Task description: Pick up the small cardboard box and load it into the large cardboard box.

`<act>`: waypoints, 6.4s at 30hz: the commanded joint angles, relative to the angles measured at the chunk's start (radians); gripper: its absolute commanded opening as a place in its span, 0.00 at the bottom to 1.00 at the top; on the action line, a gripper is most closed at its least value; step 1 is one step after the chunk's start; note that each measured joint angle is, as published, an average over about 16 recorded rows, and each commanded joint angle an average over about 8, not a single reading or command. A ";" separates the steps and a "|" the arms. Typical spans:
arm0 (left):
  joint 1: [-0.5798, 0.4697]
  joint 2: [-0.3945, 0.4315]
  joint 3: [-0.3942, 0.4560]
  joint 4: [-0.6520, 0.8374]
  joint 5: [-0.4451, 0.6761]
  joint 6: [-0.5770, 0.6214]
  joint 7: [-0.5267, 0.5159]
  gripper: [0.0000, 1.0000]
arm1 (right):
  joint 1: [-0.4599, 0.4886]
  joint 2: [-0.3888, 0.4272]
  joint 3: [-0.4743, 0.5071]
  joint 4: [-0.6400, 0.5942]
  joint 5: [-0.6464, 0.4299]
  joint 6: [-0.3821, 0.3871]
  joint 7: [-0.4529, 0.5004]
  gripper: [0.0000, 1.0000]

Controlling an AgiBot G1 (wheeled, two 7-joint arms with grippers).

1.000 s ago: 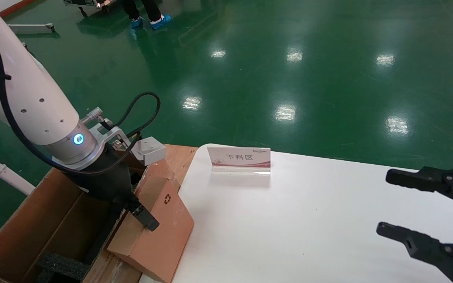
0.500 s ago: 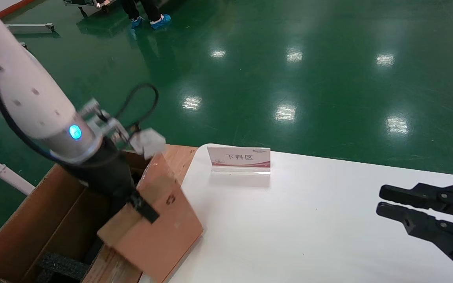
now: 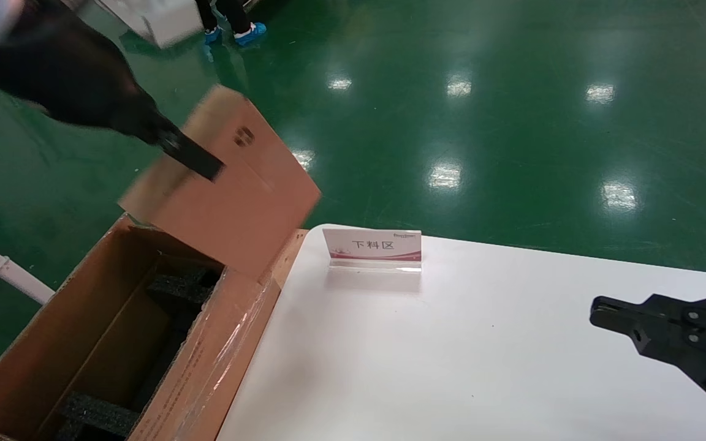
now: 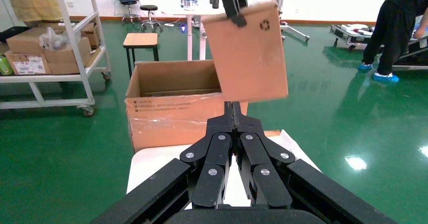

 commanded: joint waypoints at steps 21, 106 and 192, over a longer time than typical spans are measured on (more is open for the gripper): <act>-0.246 0.007 0.472 0.140 -0.071 0.019 0.175 0.00 | 0.000 0.001 -0.001 0.000 0.001 0.001 -0.001 0.00; 0.137 -0.178 0.656 0.272 0.068 -0.342 0.140 0.00 | 0.001 0.003 -0.006 0.000 0.004 0.003 -0.003 1.00; 0.090 -0.227 0.551 0.057 0.019 -0.554 0.236 1.00 | 0.002 0.004 -0.009 -0.001 0.007 0.004 -0.005 1.00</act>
